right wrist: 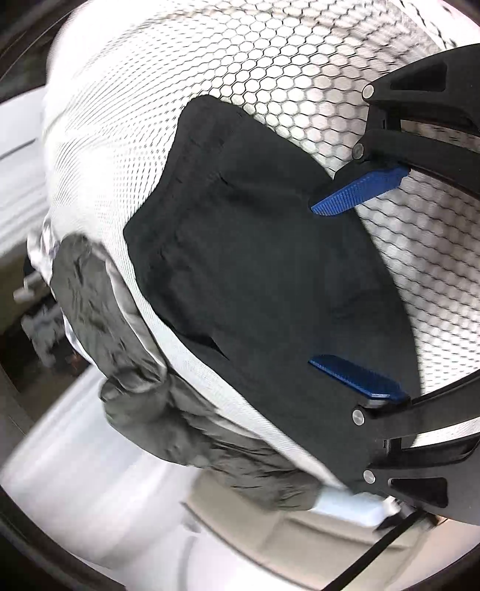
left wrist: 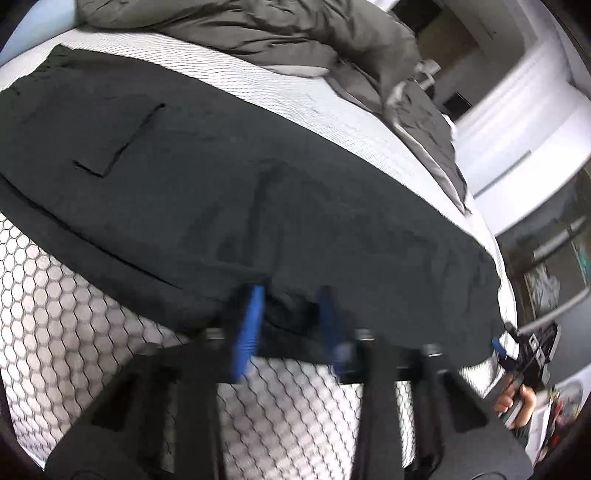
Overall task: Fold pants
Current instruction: 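Grasp the folded trouser edge with the left gripper while the right gripper grasps the waistband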
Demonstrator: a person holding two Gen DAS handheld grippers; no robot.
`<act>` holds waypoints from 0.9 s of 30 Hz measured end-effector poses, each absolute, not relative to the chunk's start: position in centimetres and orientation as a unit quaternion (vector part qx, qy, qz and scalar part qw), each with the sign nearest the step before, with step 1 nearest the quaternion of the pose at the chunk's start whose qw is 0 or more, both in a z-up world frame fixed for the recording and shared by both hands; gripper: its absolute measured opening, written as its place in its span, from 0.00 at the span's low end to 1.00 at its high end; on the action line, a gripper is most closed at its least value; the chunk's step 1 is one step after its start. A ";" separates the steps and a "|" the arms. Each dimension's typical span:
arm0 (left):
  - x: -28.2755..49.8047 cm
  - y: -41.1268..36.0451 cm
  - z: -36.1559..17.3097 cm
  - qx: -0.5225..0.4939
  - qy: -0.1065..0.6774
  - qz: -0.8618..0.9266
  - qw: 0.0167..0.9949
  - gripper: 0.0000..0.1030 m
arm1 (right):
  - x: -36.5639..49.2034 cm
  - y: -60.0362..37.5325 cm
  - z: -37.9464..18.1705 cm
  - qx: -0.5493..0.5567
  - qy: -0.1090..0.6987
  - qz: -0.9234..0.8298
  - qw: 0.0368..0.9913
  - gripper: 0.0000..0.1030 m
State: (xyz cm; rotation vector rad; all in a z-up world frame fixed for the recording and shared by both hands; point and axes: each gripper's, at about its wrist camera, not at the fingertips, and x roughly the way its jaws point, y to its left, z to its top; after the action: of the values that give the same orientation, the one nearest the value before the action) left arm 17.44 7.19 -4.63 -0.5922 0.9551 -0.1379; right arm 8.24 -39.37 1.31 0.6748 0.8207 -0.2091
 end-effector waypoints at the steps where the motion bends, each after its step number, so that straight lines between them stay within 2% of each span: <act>1: 17.6 7.5 -4.7 -0.292 0.448 -0.063 0.843 0.05 | 8.9 -39.9 1.3 0.331 0.384 -0.100 0.856 0.77; 2: 17.8 7.7 -4.8 -0.293 0.444 -0.056 0.845 0.00 | 9.4 -40.2 1.3 0.335 0.380 -0.103 0.856 0.77; 4: 17.8 7.7 -4.7 -0.288 0.439 -0.055 0.849 0.00 | 10.4 -40.9 1.3 0.332 0.378 -0.109 0.857 0.77; 8: 16.7 7.8 -4.6 -0.271 0.434 -0.061 0.857 0.00 | 11.4 -41.8 0.6 0.338 0.382 -0.129 0.850 0.62; 9: 16.3 7.8 -4.7 -0.269 0.436 -0.062 0.857 0.00 | 11.1 -42.0 0.6 0.341 0.380 -0.130 0.850 0.61; 16: 13.0 9.3 -4.1 -0.283 0.424 -0.077 0.857 0.00 | 7.1 -42.7 1.0 0.356 0.371 -0.126 0.848 0.61; 23: 15.5 12.2 -5.7 -0.322 0.439 -0.007 0.839 0.00 | 7.9 -43.9 0.5 0.366 0.372 -0.133 0.843 0.63; 24: 16.0 12.4 -5.9 -0.318 0.438 0.004 0.841 0.00 | 8.5 -44.2 0.5 0.366 0.366 -0.138 0.845 0.59; 25: 16.3 12.5 -6.0 -0.311 0.437 0.010 0.844 0.00 | 9.0 -44.3 0.4 0.364 0.363 -0.144 0.845 0.34; 26: 16.3 12.5 -5.9 -0.301 0.434 0.014 0.849 0.00 | 9.4 -44.4 0.3 0.350 0.363 -0.165 0.848 0.24; 27: 16.1 12.6 -5.8 -0.297 0.430 0.020 0.852 0.00 | 9.4 -44.4 0.3 0.344 0.363 -0.174 0.849 0.22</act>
State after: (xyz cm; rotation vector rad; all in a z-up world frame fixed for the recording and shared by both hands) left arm 16.08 12.62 -5.83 -0.6253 0.9049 0.0410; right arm 9.37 -44.36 0.32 0.7241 0.7641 -0.3671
